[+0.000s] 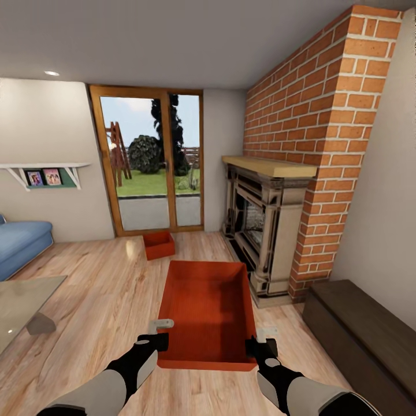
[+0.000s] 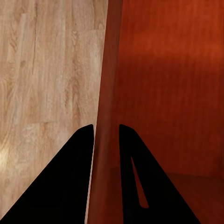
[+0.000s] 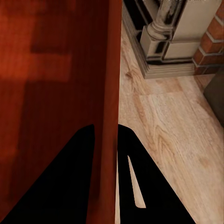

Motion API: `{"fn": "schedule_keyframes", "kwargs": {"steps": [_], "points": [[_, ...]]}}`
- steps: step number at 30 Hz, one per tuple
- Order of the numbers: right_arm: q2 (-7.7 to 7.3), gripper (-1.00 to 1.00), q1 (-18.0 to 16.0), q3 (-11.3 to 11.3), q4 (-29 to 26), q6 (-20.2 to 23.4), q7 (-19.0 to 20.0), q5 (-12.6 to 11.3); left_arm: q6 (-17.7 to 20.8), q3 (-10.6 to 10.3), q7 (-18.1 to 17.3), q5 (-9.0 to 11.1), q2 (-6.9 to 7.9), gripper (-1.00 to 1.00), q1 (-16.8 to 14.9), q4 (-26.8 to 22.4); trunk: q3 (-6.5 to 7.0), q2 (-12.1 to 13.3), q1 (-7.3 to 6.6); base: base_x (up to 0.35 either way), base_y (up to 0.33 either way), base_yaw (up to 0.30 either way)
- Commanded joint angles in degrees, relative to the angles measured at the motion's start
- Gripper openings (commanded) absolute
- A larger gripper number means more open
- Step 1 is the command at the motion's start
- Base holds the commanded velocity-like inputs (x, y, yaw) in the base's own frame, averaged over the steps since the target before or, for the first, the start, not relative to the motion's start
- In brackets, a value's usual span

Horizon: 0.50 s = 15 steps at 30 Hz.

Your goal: Move the two storage containers from the living room to the garage. In the garage, place one container on the floor and stack the other container on top of it (either order is fine).

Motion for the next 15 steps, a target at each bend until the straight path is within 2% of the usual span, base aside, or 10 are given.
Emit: {"fn": "schedule_keyframes", "kwargs": {"steps": [1, 15], "points": [[0.04, -1.0, -0.07, -1.8, -0.19, -0.11, 0.0, 0.78, 0.41, 0.74, 1.51, 0.05, 0.53, -1.0, 0.0, -0.02, 0.01, -0.07, 0.01, 0.0, 0.0, 0.0], [0.02, -1.0, 0.09, -1.8, -0.16, -0.15, 0.0, 0.81, 0.41, 0.72, 1.5, 0.05, 0.55, -1.0, 0.0, 0.07, 1.29, -0.07, 0.01, 0.0, 0.0, 0.0]]}}
